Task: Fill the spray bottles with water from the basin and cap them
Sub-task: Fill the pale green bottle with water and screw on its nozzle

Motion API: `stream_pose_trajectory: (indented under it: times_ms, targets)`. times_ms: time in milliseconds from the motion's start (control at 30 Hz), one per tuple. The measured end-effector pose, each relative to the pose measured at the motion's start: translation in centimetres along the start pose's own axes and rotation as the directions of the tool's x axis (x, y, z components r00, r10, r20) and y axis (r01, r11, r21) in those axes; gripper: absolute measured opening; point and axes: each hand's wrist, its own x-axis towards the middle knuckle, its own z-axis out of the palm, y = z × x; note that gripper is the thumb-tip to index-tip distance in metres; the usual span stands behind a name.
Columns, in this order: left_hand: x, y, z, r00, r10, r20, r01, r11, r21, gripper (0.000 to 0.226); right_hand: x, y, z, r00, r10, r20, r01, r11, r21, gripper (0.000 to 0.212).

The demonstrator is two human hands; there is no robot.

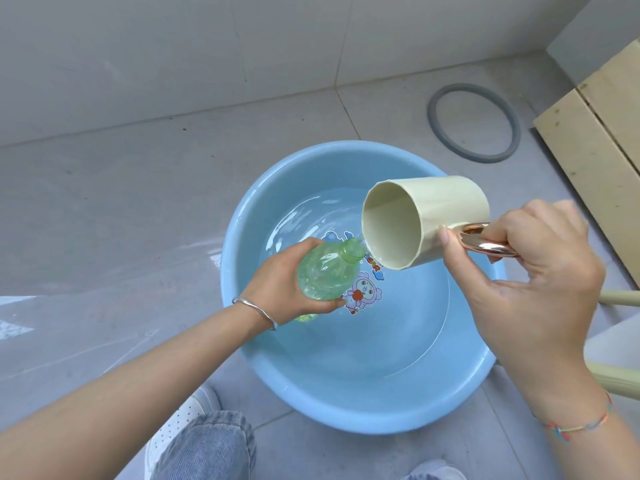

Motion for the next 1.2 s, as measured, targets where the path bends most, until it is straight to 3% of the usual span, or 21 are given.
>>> stream_pose_trajectory:
  times_ms: [967, 1100, 1200]
  targets:
    - [-0.1, -0.1, 0.0, 0.999, 0.026, -0.027, -0.026, 0.999, 0.019, 0.071, 0.1, -0.6, 0.3, 0.974, -0.226, -0.018, 0.222, 0.967, -0.125, 0.033]
    - [-0.1, -0.1, 0.1, 0.999, 0.034, -0.029, -0.034, 0.999, 0.009, 0.072, -0.2, -0.2, 0.3, 0.995, -0.084, -0.044, 0.082, 0.995, -0.048, 0.033]
    - [-0.2, 0.1, -0.1, 0.998, 0.033, -0.054, -0.035, 0.999, -0.037, 0.074, -0.7, 0.6, 0.7, 0.957, 0.28, -0.076, -0.265, 0.95, 0.168, 0.034]
